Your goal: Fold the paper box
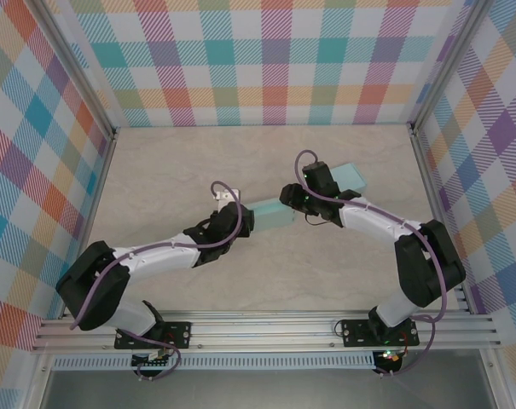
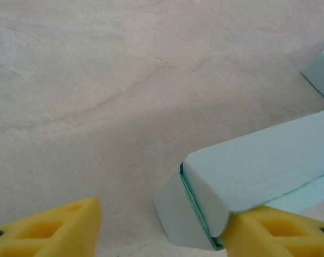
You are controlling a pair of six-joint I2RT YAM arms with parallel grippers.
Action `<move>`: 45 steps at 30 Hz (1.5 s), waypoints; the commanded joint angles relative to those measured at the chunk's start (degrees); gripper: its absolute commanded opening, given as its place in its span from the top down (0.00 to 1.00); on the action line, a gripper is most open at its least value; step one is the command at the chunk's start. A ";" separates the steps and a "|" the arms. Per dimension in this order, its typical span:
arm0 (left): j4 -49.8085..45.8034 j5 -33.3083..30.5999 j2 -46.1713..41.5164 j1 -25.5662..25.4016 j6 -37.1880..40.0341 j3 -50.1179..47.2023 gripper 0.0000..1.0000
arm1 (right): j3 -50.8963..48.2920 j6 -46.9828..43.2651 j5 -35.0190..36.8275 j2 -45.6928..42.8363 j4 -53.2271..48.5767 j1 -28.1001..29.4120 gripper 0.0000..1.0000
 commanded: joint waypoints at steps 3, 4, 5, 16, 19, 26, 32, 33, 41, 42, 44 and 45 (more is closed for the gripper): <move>-6.00 7.58 -4.00 -0.67 -1.98 -1.48 0.32 | -3.24 0.47 1.13 3.06 -4.87 0.22 0.54; -5.80 8.07 -4.81 -0.70 -2.32 -1.65 0.32 | -3.48 0.48 1.05 3.04 -4.61 0.25 0.55; -5.74 8.48 -5.67 -0.66 -2.71 -1.90 0.31 | -3.75 0.51 0.96 3.09 -4.16 0.19 0.55; -5.09 10.14 -13.02 -0.74 -5.63 -0.69 0.00 | -6.40 -1.10 1.02 2.48 -0.62 0.24 0.55; -6.12 6.62 -13.13 -0.55 -8.37 1.28 0.00 | -6.90 -1.27 0.98 2.27 -0.30 0.34 0.54; -9.91 6.54 -6.81 2.30 -12.27 6.87 0.02 | -7.47 -1.67 1.26 1.55 -0.67 0.35 0.54; -7.31 13.88 -2.14 5.87 -16.72 5.62 0.15 | -7.56 -1.95 1.26 1.34 -1.01 0.35 0.54; -6.76 15.03 -1.59 6.30 -17.18 5.10 0.18 | -7.56 -1.96 1.14 1.34 -0.93 0.35 0.54; -6.49 17.56 -0.11 7.04 -19.58 1.09 0.30 | -7.80 -1.48 1.29 2.02 -0.46 0.34 0.54; -6.04 17.81 0.06 7.07 -20.07 0.22 0.33 | -7.82 -1.37 1.30 2.21 -0.47 0.37 0.54; -4.87 18.45 0.66 7.07 -21.34 -1.33 0.36 | -7.86 -1.15 1.52 2.55 -0.42 0.33 0.54; -3.99 18.87 0.90 7.01 -21.97 -2.19 0.38 | -7.90 -1.03 1.44 2.74 -0.38 0.35 0.54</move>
